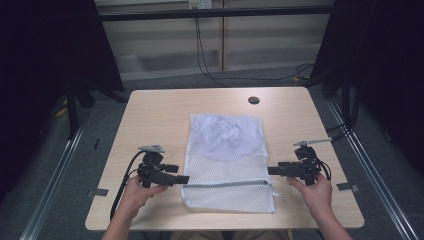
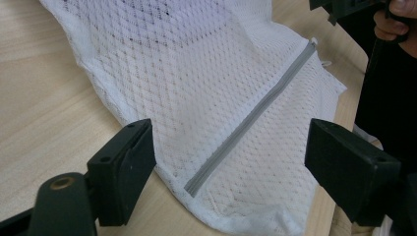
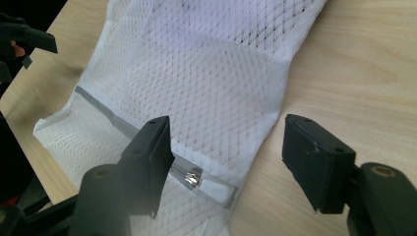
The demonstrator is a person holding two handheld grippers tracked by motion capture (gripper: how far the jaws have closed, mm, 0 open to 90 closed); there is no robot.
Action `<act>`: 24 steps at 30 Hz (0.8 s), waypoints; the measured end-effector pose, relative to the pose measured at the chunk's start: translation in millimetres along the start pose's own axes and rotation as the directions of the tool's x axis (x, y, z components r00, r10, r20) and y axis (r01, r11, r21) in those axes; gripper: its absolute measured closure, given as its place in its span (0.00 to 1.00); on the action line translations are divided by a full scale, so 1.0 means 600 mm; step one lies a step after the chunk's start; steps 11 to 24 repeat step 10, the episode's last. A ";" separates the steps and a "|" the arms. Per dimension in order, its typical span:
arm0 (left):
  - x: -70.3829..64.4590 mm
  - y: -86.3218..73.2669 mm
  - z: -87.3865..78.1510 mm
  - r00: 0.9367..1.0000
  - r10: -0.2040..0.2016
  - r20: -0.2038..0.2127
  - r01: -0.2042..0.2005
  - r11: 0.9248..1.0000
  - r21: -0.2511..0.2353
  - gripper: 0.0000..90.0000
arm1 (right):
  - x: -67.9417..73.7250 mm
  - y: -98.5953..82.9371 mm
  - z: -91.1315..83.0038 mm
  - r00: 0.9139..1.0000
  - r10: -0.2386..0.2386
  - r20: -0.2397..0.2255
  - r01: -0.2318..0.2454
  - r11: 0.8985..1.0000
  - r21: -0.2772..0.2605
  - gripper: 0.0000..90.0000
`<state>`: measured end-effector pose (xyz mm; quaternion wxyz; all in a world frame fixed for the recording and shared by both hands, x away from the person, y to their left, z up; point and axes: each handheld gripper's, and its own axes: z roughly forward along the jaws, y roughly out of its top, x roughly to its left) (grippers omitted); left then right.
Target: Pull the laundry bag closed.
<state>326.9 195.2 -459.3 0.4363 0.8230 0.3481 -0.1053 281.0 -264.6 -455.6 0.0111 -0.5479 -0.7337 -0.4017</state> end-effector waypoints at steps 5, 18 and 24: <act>0.005 0.003 -0.001 1.000 0.007 -0.019 -0.007 1.000 -0.008 0.20 | -0.003 0.000 0.000 1.000 -0.011 0.008 0.011 1.000 -0.017 0.31; 0.004 0.001 -0.003 0.999 0.007 -0.033 -0.007 1.000 -0.006 0.20 | -0.005 0.001 0.001 1.000 -0.014 0.016 0.014 1.000 -0.022 0.27; 0.004 0.001 -0.003 0.999 0.007 -0.033 -0.007 1.000 -0.006 0.20 | -0.005 0.001 0.001 1.000 -0.014 0.016 0.014 1.000 -0.022 0.27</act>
